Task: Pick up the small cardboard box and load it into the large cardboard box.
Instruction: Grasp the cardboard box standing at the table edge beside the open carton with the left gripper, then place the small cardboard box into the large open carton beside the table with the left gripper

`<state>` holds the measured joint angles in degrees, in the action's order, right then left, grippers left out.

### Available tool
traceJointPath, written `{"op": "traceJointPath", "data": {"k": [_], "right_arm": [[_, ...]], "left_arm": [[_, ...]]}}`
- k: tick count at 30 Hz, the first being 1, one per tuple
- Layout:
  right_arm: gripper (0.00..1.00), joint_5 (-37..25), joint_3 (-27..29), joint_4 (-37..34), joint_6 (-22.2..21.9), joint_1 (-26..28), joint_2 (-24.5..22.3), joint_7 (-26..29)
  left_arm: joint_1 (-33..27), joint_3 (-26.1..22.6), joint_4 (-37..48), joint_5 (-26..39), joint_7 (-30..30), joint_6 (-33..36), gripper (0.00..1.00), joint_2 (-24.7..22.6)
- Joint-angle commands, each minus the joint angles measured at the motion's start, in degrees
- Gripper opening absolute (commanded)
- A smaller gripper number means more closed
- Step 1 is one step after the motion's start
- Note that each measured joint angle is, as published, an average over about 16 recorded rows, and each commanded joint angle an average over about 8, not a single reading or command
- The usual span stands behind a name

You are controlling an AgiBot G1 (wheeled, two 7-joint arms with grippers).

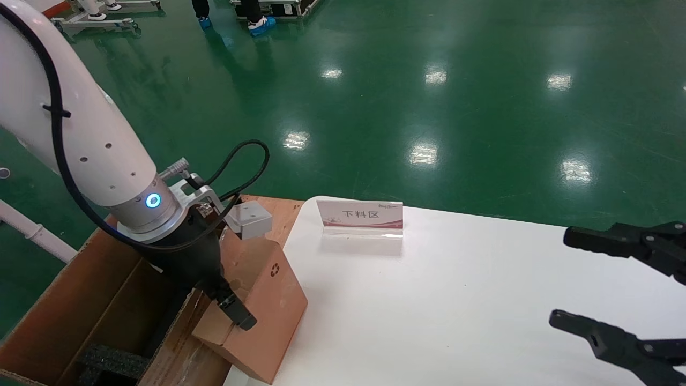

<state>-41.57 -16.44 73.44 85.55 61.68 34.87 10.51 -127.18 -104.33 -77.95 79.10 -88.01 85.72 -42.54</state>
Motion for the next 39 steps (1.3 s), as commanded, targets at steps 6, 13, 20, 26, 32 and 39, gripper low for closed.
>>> {"op": "traceJointPath", "data": {"k": [6,13,20,26,32,39], "right_arm": [[0.00,0.00,0.00,0.00,0.00,0.00,0.00,0.00],[0.00,-0.01,0.00,-0.01,0.00,0.00,0.00,0.00],[0.00,0.00,-0.03,-0.04,0.01,0.02,0.00,-0.02],[0.00,0.02,-0.06,-0.05,0.01,0.03,0.00,-0.04],[0.00,0.03,-0.08,-0.05,0.00,0.04,-0.01,-0.05],[0.00,0.05,-0.10,-0.05,-0.01,0.05,-0.02,-0.06]], "left_arm": [[-0.02,0.03,0.00,-0.01,0.00,0.01,0.00,0.02],[-0.45,0.29,0.75,-0.15,0.31,0.03,0.00,-0.15],[-7.21,3.19,1.84,0.19,1.30,0.48,0.00,0.20],[-16.65,5.99,2.93,2.89,2.70,2.26,0.00,-0.03],[-26.54,4.61,5.25,6.60,4.39,5.15,0.00,-1.00],[-36.24,-6.93,6.82,7.03,5.30,6.10,0.00,-1.43]]}}
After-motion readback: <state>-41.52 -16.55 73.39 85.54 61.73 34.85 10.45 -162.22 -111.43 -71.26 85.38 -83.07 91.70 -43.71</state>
